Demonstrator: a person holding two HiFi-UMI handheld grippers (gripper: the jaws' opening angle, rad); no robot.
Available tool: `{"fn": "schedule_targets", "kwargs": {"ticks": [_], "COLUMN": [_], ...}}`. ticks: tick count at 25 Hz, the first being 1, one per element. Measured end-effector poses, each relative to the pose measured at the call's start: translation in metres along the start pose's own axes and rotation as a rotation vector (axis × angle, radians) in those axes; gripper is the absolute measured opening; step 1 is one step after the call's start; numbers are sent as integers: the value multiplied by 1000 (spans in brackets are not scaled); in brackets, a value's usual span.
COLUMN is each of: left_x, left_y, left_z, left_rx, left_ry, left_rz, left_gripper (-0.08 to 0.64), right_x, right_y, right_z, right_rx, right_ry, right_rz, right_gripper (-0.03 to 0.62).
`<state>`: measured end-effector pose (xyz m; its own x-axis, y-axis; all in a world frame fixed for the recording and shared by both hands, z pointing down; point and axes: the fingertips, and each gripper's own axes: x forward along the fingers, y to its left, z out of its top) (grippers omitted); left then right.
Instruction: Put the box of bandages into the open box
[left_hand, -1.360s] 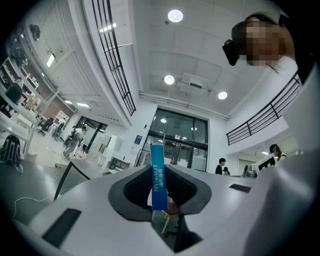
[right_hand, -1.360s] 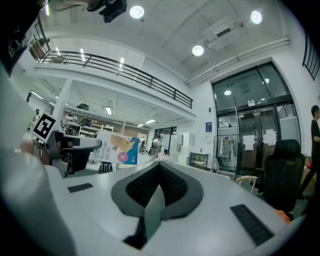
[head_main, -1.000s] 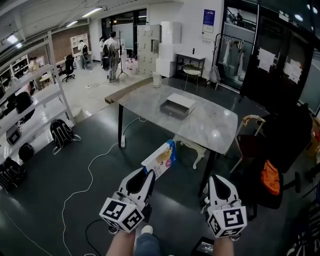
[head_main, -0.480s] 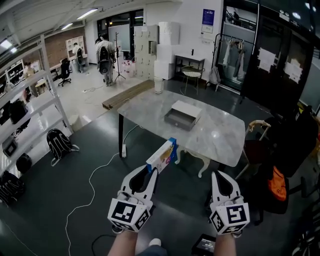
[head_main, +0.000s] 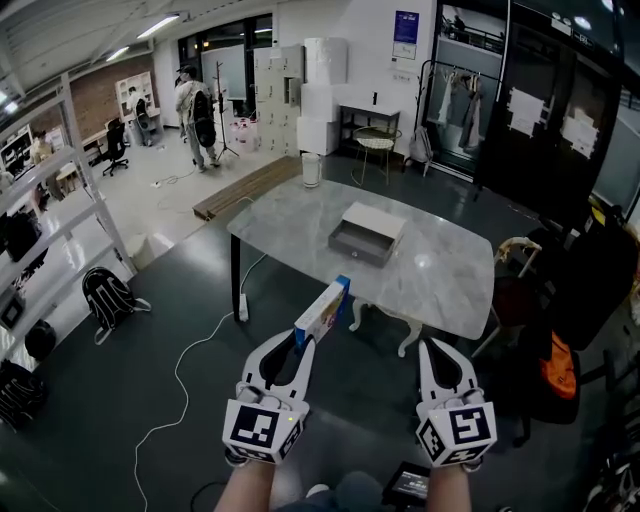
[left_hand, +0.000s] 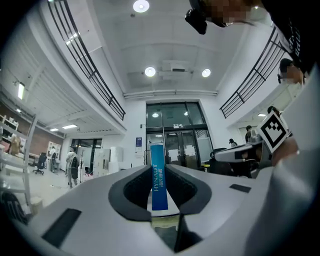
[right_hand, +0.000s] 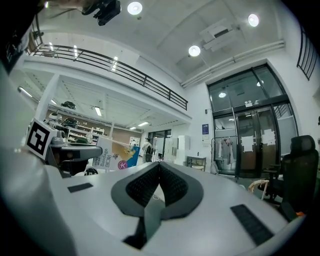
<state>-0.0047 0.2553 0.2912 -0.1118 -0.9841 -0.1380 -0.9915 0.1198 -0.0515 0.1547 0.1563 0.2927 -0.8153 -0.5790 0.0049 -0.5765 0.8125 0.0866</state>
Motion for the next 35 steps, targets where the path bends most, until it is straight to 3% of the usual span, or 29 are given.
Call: {"fn": "schedule_targets", "kwargs": {"ticks": [12, 35], "left_x": [55, 271], "left_y": [39, 104], "left_z": [-20, -44], "left_rx": [19, 21], "left_ry": [18, 10], "left_rz": [62, 140], "left_gripper": [86, 86], "right_x": [64, 278], "right_y": [-32, -171], "right_z": [-17, -11], "right_rx": [21, 12], "right_ry": [16, -6], "right_rz": [2, 52], "right_gripper": [25, 25]}}
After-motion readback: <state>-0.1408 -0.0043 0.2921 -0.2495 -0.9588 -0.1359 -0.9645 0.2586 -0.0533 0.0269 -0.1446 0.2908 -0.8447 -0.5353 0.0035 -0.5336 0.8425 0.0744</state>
